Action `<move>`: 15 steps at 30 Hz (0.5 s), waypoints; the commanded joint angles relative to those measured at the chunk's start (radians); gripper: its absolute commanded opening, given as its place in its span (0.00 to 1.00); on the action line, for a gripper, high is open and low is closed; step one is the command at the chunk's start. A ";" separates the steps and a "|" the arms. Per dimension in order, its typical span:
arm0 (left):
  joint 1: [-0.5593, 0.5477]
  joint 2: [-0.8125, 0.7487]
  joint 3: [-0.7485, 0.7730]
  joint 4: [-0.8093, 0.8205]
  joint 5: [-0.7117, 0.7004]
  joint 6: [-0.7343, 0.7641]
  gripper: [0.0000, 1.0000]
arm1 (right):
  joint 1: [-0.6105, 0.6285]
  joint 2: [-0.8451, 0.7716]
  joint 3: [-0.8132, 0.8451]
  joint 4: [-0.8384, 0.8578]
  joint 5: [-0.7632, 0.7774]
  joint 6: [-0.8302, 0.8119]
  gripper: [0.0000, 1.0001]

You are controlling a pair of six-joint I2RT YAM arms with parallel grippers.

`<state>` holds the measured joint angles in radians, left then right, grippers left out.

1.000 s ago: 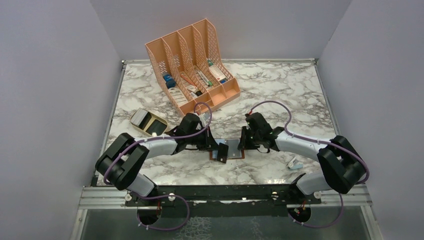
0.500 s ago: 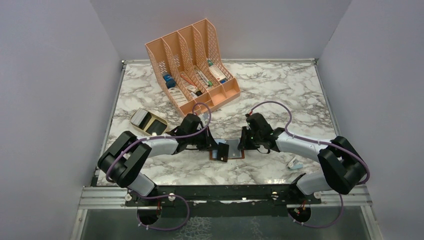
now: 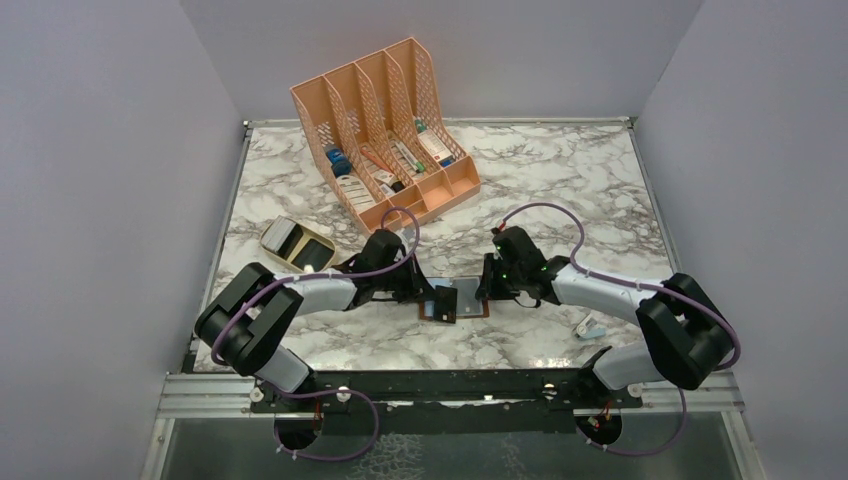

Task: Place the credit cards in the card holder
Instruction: Insert the credit card into the card holder.

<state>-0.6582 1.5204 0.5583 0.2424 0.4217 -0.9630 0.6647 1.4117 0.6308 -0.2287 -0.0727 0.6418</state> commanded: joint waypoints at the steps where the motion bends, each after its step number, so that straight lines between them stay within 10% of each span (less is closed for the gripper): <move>1: -0.012 -0.030 -0.028 -0.025 -0.055 -0.019 0.00 | 0.004 -0.003 -0.036 -0.034 0.008 0.001 0.17; 15: -0.017 -0.007 -0.006 -0.017 -0.066 -0.028 0.00 | 0.004 -0.027 -0.044 -0.033 -0.016 0.003 0.16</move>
<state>-0.6693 1.5074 0.5407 0.2413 0.3962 -0.9905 0.6647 1.3972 0.6178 -0.2234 -0.0738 0.6426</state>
